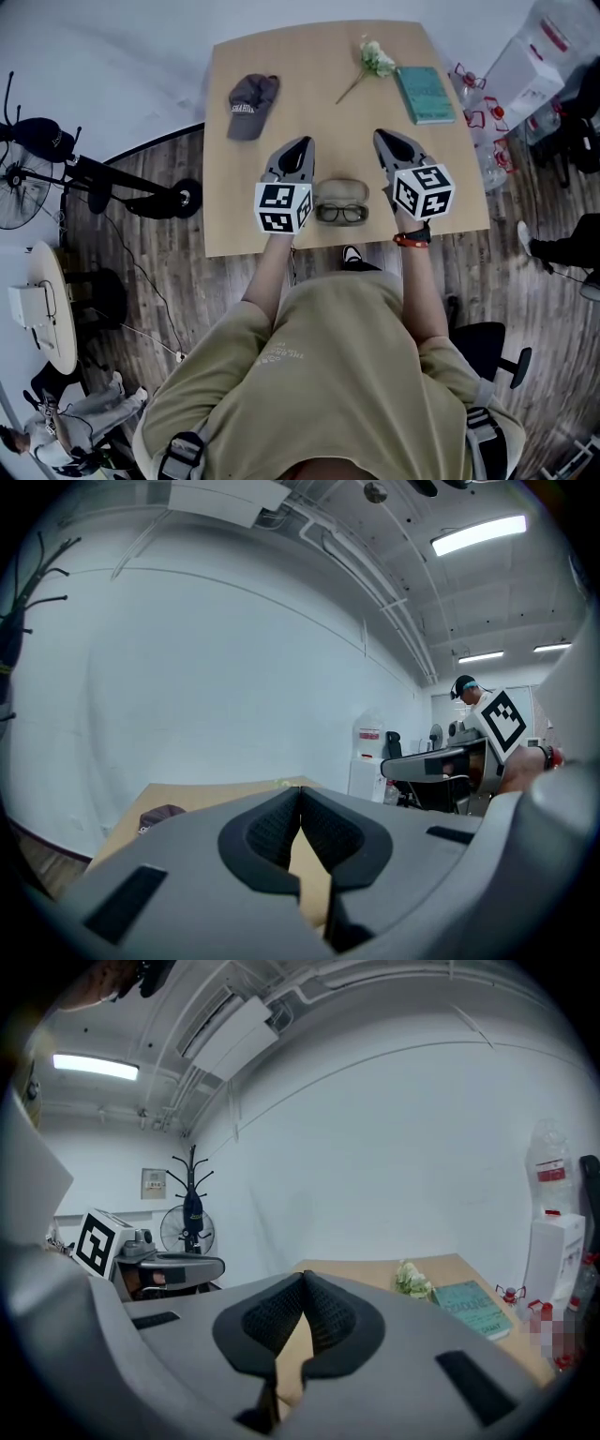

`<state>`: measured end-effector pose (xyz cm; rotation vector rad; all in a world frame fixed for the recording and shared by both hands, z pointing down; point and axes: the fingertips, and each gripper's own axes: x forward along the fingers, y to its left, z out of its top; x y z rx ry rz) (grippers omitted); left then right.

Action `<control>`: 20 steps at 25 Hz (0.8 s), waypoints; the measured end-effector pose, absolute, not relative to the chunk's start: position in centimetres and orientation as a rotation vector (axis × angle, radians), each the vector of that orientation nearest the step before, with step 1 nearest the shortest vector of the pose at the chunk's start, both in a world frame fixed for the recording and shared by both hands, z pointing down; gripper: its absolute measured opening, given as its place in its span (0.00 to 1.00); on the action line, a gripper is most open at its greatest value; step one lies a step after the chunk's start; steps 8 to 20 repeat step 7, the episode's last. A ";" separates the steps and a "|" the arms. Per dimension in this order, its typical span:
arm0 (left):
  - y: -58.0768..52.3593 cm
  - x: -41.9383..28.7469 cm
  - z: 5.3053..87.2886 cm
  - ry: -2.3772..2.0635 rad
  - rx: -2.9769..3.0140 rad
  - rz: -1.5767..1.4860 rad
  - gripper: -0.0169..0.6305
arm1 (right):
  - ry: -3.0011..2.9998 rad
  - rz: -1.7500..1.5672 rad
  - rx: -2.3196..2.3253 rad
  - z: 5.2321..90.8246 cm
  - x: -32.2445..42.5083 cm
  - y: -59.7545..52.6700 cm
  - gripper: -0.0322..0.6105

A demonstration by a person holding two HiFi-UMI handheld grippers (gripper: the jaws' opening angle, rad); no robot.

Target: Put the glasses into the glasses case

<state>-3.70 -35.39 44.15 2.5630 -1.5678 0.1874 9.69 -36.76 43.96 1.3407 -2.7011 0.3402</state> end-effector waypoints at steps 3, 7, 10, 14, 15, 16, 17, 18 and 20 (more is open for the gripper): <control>-35.8 -3.9 45.1 -1.574 2.541 0.210 0.06 | -2.675 0.346 1.330 45.0 10.0 -37.3 0.07; -36.4 -4.1 47.4 -1.559 2.519 0.286 0.06 | -2.623 0.369 1.346 47.3 11.4 -38.4 0.07; -36.4 -4.1 47.4 -1.559 2.519 0.286 0.06 | -2.623 0.369 1.346 47.3 11.4 -38.4 0.07; -36.4 -4.1 47.4 -1.559 2.519 0.286 0.06 | -2.623 0.369 1.346 47.3 11.4 -38.4 0.07; -36.4 -4.1 47.4 -1.559 2.519 0.286 0.06 | -2.623 0.369 1.346 47.3 11.4 -38.4 0.07; -36.4 -4.1 47.4 -1.559 2.519 0.286 0.06 | -2.623 0.369 1.346 47.3 11.4 -38.4 0.07; -36.4 -4.1 47.4 -1.559 2.519 0.286 0.06 | -2.623 0.369 1.346 47.3 11.4 -38.4 0.07; -36.4 -4.1 47.4 -1.559 2.519 0.286 0.06 | -2.623 0.369 1.346 47.3 11.4 -38.4 0.07; -36.4 -4.1 47.4 -1.559 2.519 0.286 0.06 | -2.623 0.369 1.346 47.3 11.4 -38.4 0.07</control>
